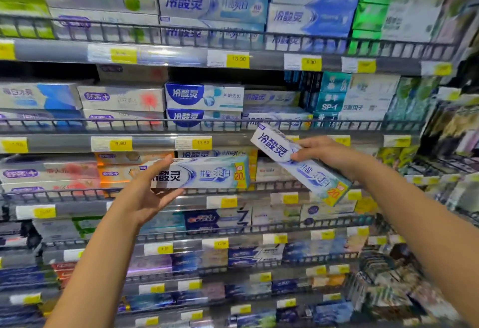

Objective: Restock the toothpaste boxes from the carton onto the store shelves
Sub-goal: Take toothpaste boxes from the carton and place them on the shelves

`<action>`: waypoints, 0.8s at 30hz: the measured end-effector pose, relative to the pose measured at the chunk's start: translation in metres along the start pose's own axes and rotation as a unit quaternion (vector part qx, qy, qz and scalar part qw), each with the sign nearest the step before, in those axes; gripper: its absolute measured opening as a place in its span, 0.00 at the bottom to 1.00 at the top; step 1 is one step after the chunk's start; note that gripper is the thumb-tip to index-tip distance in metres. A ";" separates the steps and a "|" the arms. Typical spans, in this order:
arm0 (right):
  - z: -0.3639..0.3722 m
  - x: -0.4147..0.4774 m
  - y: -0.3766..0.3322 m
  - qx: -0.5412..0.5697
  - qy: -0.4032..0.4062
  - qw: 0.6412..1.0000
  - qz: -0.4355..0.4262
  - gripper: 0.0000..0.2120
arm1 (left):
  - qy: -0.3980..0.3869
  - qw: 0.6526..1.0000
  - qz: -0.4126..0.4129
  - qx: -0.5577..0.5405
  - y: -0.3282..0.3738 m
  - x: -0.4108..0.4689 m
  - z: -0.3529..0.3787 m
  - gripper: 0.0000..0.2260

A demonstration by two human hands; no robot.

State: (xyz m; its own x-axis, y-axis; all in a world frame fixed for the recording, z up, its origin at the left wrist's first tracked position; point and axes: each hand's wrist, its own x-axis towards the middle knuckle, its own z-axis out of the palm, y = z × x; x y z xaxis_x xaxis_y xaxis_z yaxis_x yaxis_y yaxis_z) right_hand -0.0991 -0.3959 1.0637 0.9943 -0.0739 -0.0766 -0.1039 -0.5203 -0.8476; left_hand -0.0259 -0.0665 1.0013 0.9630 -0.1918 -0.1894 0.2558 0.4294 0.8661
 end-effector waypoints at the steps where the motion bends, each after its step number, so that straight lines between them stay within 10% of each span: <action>1: -0.013 0.008 -0.003 -0.035 0.005 0.999 -0.013 0.14 | 0.006 1.000 0.008 -0.003 -0.001 0.005 0.010 0.07; 10: -0.090 0.081 -0.037 -0.247 0.157 0.933 -0.211 0.10 | 0.046 0.997 0.061 -0.018 -0.010 0.037 0.074 0.08; 24: -0.102 0.191 -0.035 -0.421 0.076 0.868 -0.252 0.23 | 0.099 0.990 0.102 -0.009 -0.026 0.064 0.112 0.08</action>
State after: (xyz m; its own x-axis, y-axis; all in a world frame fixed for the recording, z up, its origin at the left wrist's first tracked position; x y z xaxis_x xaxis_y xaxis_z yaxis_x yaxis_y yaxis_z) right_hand 0.0919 -0.4790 1.1323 0.9102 0.2667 0.3168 0.3007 -0.9516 -0.0630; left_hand 0.0196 -0.1884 1.0182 0.9919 0.0767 -0.1009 0.0550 0.4566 0.8880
